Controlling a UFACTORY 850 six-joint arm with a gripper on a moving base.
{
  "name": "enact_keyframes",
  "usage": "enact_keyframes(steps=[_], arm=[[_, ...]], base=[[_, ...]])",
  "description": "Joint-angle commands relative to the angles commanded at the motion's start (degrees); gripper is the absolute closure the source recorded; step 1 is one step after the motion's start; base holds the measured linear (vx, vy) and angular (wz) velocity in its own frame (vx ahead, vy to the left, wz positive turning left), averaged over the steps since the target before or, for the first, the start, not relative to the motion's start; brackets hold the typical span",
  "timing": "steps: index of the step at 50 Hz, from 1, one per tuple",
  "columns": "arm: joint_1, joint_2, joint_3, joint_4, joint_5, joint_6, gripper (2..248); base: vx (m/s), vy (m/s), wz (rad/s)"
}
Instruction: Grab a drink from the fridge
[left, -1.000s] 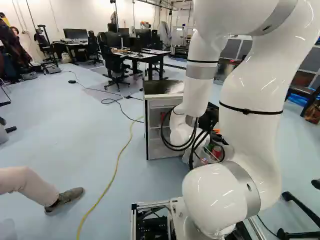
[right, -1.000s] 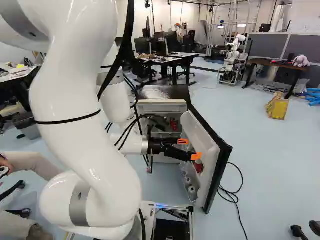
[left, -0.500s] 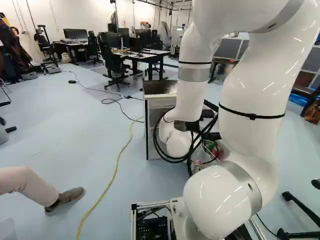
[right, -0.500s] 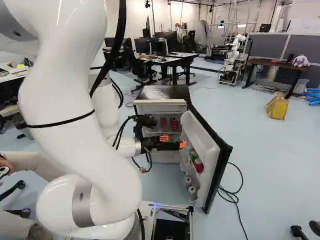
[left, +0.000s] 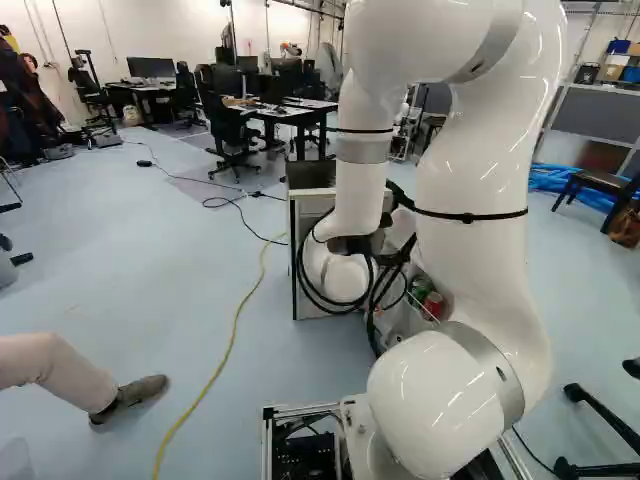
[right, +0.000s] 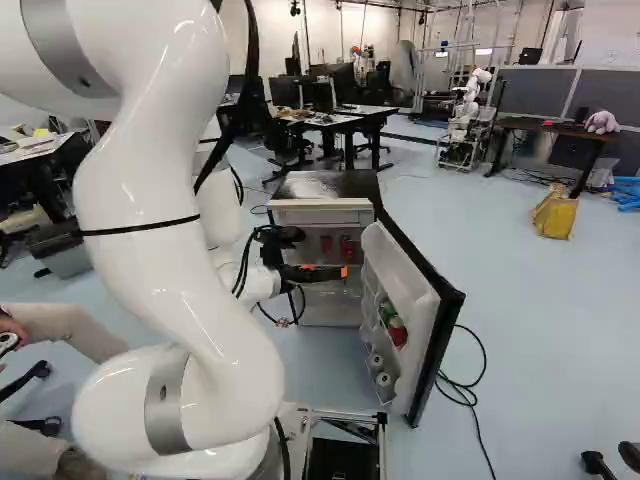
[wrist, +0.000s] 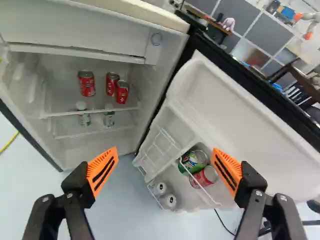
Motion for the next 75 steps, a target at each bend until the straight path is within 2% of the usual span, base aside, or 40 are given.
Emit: enact_keyframes(steps=[15,43,64,75], arm=[[-2.25,-6.33,-5.81,-9.04,-2.28,0.0,3],[-8.22,-15.53,-13.82,-25.9,-4.88,0.0,3],[-8.79,-20.23,-16.58,-37.73,-4.96,0.0,3],[-8.81,-22.57,-17.91,-39.62,-4.07,0.0,3]], base=[[0.0,0.0,0.0],[0.0,0.0,0.0],[0.0,0.0,0.0],[0.0,0.0,0.0]])
